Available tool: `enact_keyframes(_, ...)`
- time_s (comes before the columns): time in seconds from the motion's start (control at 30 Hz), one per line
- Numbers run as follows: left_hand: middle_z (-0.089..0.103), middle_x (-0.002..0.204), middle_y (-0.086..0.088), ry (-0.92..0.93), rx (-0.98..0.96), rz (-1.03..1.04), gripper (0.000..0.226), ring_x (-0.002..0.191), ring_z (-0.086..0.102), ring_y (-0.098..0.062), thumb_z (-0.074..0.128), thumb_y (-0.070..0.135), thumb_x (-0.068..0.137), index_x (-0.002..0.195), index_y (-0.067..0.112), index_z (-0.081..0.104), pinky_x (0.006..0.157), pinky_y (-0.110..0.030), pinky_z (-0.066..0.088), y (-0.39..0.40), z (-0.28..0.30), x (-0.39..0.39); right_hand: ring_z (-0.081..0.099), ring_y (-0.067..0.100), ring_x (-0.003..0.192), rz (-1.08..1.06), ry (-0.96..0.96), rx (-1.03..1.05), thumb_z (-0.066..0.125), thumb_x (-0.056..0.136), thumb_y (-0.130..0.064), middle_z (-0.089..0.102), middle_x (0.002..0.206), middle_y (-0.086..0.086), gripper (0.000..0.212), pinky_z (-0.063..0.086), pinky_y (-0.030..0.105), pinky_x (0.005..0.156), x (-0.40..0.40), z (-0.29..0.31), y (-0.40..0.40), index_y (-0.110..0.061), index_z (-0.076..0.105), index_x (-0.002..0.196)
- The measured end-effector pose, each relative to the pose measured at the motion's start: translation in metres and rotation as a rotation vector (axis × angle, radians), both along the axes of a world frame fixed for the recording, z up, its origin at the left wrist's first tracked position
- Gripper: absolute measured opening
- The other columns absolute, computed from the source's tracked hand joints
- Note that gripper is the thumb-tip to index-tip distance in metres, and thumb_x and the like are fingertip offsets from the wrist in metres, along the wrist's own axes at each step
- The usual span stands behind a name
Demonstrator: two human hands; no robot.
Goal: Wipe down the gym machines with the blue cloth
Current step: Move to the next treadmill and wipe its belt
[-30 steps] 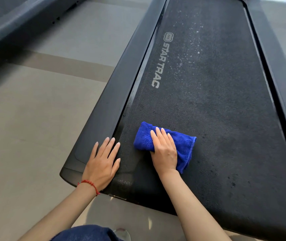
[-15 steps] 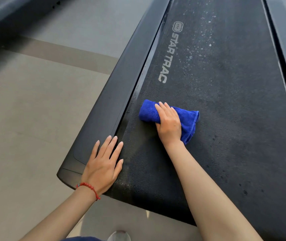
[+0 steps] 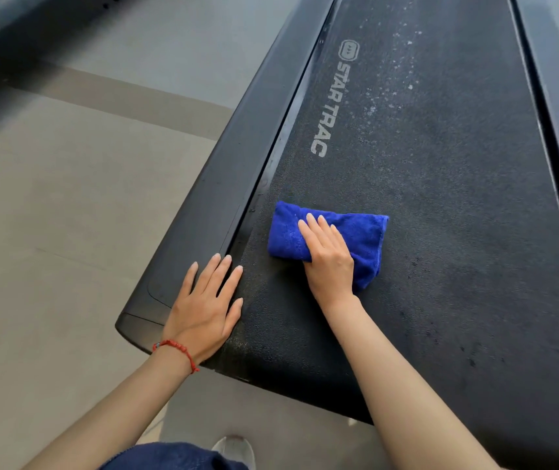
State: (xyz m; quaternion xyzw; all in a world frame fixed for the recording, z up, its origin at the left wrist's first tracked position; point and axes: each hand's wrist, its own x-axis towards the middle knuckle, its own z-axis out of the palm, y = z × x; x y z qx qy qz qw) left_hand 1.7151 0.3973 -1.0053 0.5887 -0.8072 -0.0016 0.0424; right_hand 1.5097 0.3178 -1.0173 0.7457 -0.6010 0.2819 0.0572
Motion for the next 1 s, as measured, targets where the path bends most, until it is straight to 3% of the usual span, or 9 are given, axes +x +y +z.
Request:
enact_keyframes(0.43,0.048,0.136,-0.016,-0.005,0.024,0.004,0.054,0.13,0.039,-0.03,0.031,0.036,0.091,0.131,0.006,0.052,0.108,-0.048,0.021,0.0,0.002,0.0,0.058,0.028,0.113,0.094,0.183,-0.05,0.047,0.074,-0.006,0.063,0.12,0.01,0.041,0.038,0.037,0.101,-0.009,-0.002,0.068,-0.007,0.065,0.111)
enact_keyframes(0.6,0.049,0.135,-0.017,-0.002,0.021,0.005,0.053,0.129,0.04,-0.031,0.032,0.035,0.091,0.13,0.006,0.053,0.107,-0.049,0.023,0.001,0.003,-0.001,0.059,0.027,0.113,0.079,0.261,-0.088,0.038,0.082,-0.003,0.063,0.12,0.011,0.043,0.048,0.039,0.094,-0.004,0.005,0.062,-0.011,0.063,0.116)
enact_keyframes(1.0,0.049,0.135,-0.016,-0.007,-0.01,0.001,0.053,0.129,0.041,-0.03,0.032,0.036,0.091,0.129,0.006,0.054,0.106,-0.049,0.026,0.001,0.0,-0.001,0.063,0.029,0.105,0.053,0.147,-0.161,0.038,0.083,0.0,0.067,0.11,0.012,0.037,0.051,0.043,0.089,0.013,0.001,0.028,-0.005,0.068,0.105)
